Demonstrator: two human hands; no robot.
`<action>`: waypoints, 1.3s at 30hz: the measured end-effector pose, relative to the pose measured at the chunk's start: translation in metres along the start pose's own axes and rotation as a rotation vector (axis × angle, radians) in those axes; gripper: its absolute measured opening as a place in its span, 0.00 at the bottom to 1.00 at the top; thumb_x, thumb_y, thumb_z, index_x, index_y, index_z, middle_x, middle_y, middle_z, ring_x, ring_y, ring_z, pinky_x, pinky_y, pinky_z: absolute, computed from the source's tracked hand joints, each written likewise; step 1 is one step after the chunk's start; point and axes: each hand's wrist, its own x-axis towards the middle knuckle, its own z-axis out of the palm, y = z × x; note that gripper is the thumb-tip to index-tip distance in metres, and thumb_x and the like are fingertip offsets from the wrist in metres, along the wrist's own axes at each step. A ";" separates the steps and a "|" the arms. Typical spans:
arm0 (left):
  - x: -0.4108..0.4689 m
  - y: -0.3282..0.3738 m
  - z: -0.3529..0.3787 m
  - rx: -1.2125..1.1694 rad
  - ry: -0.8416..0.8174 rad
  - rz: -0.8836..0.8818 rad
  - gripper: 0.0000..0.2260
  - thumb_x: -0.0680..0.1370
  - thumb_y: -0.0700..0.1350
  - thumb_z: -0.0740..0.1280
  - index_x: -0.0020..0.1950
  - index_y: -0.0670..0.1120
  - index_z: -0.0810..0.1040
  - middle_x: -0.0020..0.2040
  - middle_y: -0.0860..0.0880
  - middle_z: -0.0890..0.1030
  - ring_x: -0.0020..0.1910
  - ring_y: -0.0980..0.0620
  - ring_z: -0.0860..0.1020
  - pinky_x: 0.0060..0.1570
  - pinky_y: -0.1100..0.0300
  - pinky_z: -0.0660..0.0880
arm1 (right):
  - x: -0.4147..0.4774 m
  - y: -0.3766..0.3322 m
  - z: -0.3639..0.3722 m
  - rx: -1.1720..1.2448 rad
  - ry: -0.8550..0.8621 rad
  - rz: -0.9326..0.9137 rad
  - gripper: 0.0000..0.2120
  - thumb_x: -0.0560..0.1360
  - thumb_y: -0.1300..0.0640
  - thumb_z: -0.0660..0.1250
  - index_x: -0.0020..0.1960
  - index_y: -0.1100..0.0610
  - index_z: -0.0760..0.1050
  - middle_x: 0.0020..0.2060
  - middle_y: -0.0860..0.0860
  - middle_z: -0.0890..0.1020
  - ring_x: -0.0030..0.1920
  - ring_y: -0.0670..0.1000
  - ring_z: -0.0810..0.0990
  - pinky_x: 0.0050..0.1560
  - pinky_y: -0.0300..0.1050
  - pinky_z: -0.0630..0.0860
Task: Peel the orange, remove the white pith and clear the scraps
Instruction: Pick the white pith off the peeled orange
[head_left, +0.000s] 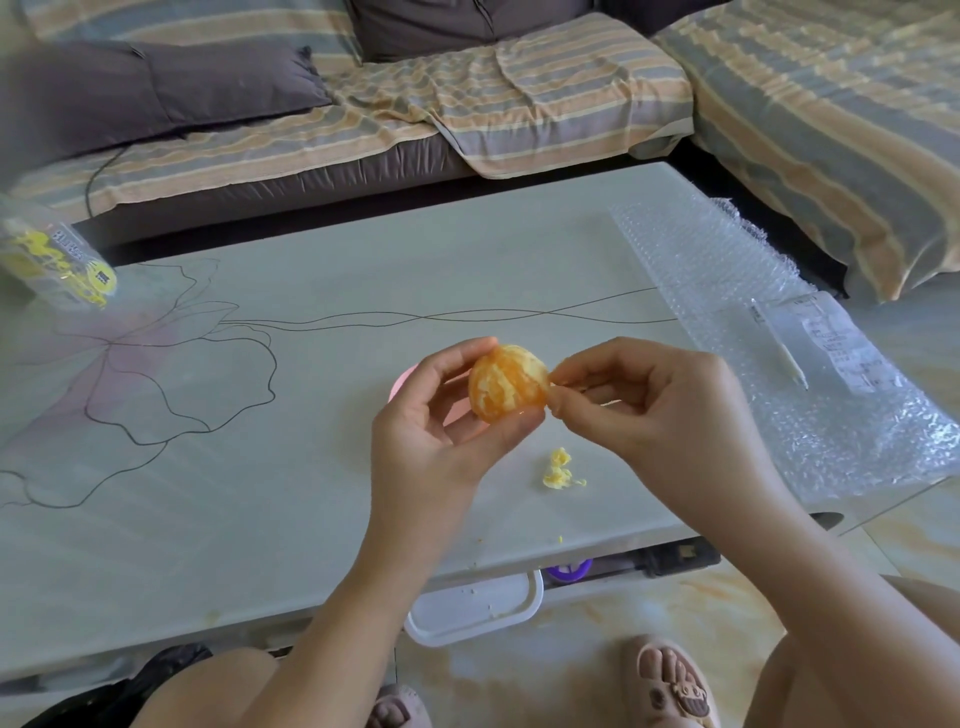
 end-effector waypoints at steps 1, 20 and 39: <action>-0.001 -0.001 0.000 0.012 0.008 0.018 0.22 0.62 0.39 0.78 0.54 0.48 0.80 0.55 0.42 0.80 0.51 0.54 0.82 0.49 0.59 0.79 | 0.000 -0.001 0.000 0.005 -0.001 0.018 0.04 0.66 0.57 0.75 0.38 0.50 0.82 0.31 0.45 0.83 0.33 0.42 0.82 0.37 0.34 0.77; -0.005 -0.023 0.008 0.450 0.077 0.496 0.21 0.70 0.42 0.76 0.61 0.47 0.76 0.58 0.54 0.77 0.59 0.46 0.77 0.54 0.46 0.77 | 0.000 0.002 0.005 -0.125 0.040 0.134 0.04 0.66 0.57 0.71 0.33 0.51 0.82 0.27 0.50 0.82 0.31 0.52 0.80 0.32 0.44 0.78; 0.004 -0.016 -0.002 -0.729 0.071 -0.612 0.33 0.55 0.44 0.83 0.57 0.36 0.78 0.57 0.38 0.81 0.56 0.44 0.81 0.44 0.54 0.81 | 0.016 0.053 0.016 -0.547 -0.066 0.037 0.12 0.70 0.68 0.67 0.38 0.51 0.79 0.33 0.42 0.74 0.34 0.39 0.70 0.36 0.25 0.66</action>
